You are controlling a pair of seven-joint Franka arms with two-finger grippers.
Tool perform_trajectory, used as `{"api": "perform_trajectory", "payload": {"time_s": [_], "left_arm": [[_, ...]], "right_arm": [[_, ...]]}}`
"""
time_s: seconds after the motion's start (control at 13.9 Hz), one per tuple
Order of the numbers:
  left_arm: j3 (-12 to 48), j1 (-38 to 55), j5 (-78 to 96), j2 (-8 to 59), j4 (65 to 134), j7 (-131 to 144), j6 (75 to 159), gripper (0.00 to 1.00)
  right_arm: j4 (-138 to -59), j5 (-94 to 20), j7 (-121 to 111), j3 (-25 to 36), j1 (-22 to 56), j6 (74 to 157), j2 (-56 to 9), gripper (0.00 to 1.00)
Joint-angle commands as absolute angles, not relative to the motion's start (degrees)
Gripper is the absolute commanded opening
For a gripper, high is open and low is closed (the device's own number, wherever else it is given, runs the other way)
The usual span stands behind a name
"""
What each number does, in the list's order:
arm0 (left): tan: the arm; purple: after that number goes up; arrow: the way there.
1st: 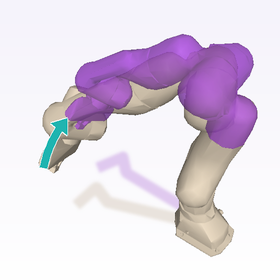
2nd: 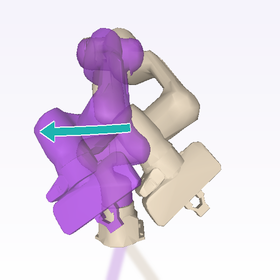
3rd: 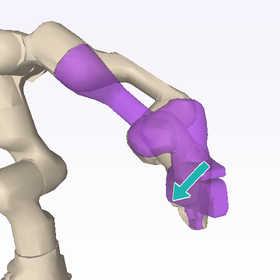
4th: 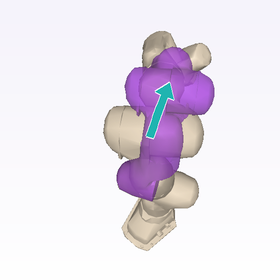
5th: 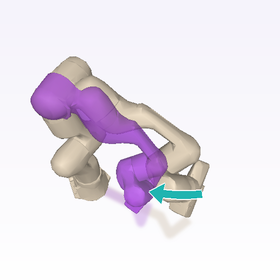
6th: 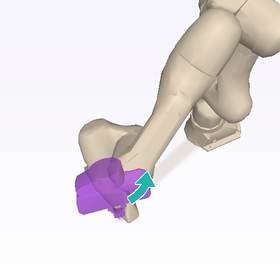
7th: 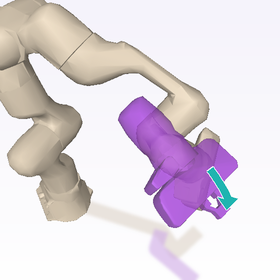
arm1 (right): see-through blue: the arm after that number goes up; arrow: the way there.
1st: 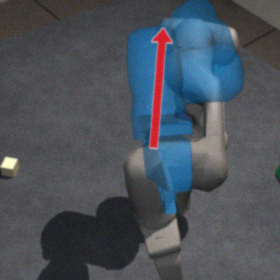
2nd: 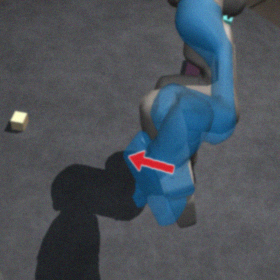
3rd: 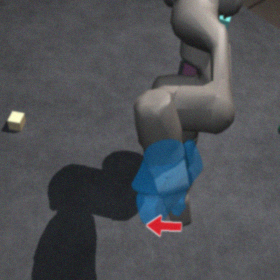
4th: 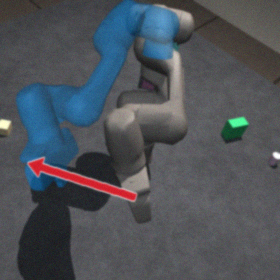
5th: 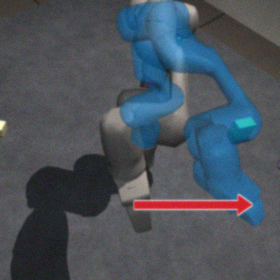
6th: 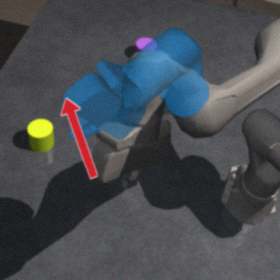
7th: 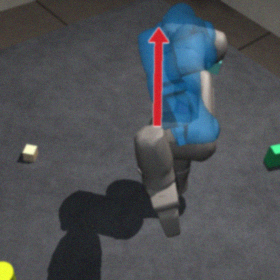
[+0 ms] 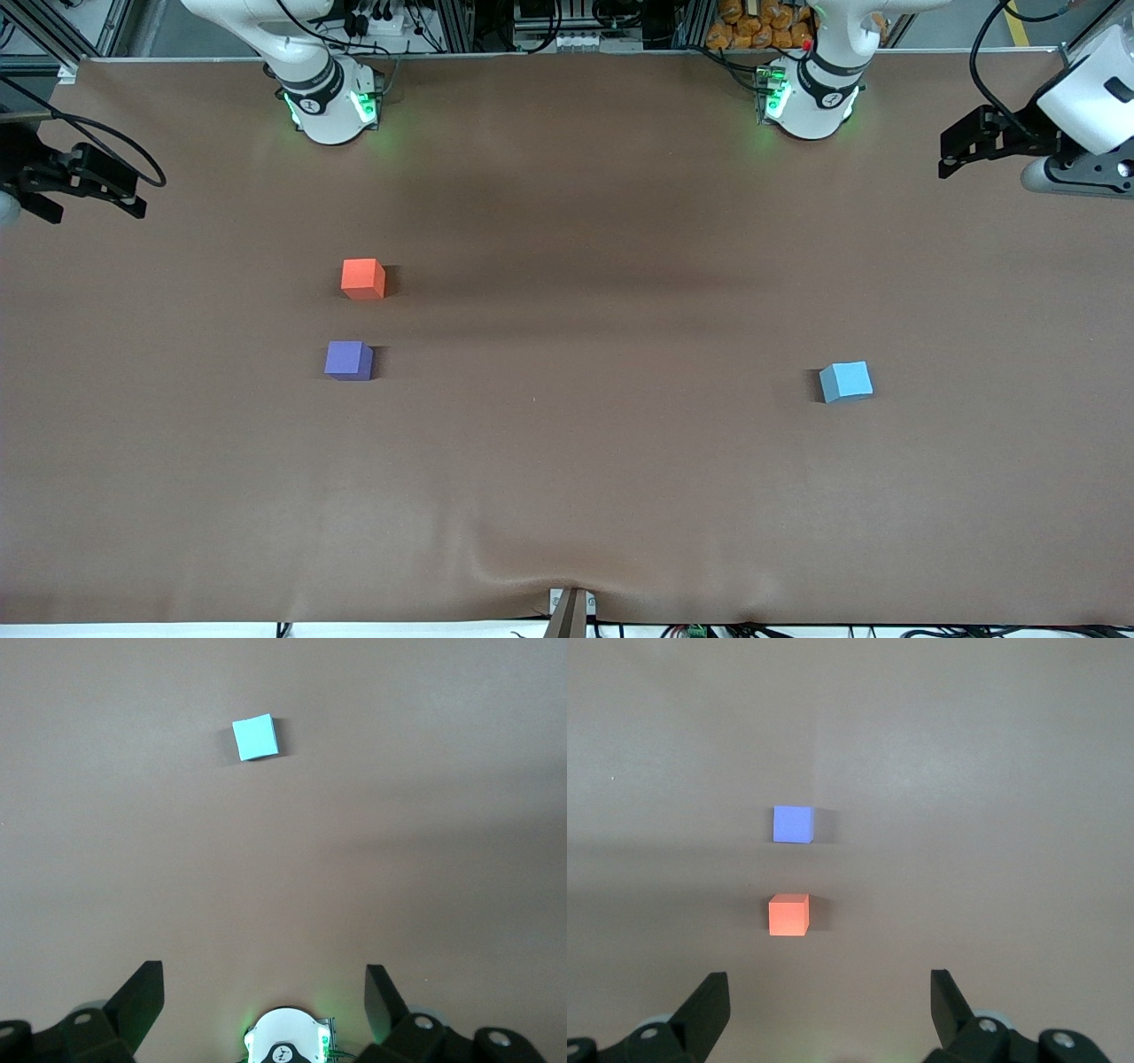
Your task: Place blue block between orange and purple blocks
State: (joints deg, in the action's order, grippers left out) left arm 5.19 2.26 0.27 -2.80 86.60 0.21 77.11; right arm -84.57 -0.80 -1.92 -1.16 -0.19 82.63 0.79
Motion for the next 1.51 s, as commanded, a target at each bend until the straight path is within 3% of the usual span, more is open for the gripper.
{"api": "perform_trajectory", "payload": {"time_s": [0.0, 0.29, 0.79, 1.22, 1.43], "left_arm": [[6.3, 1.6, 0.4, -3.3, 86.5, 1.0, 76.2, 1.00], [6.7, 1.3, 0.4, -0.6, 86.6, 0.8, 80.5, 1.00], [6.7, 2.8, -4.8, 17.6, 87.7, 0.6, 94.2, 1.00], [6.6, 1.4, -4.7, 24.3, 101.5, 0.7, 120.2, 1.00], [6.6, -0.4, -4.6, 27.4, 102.3, 1.9, 125.5, 1.00]], "right_arm": [[-84.3, -0.6, -2.6, -1.1, 0.0, 82.5, 0.8, 1.00], [-84.3, -0.7, -2.5, -1.1, -0.2, 82.5, 0.8, 1.00], [-84.3, -0.7, -2.6, -1.1, -0.5, 82.4, 0.7, 1.00], [-84.3, -0.7, -2.6, -1.1, -0.6, 82.2, 0.7, 1.00], [-84.3, -0.7, -2.5, -1.1, -0.6, 82.2, 0.7, 1.00]]}}
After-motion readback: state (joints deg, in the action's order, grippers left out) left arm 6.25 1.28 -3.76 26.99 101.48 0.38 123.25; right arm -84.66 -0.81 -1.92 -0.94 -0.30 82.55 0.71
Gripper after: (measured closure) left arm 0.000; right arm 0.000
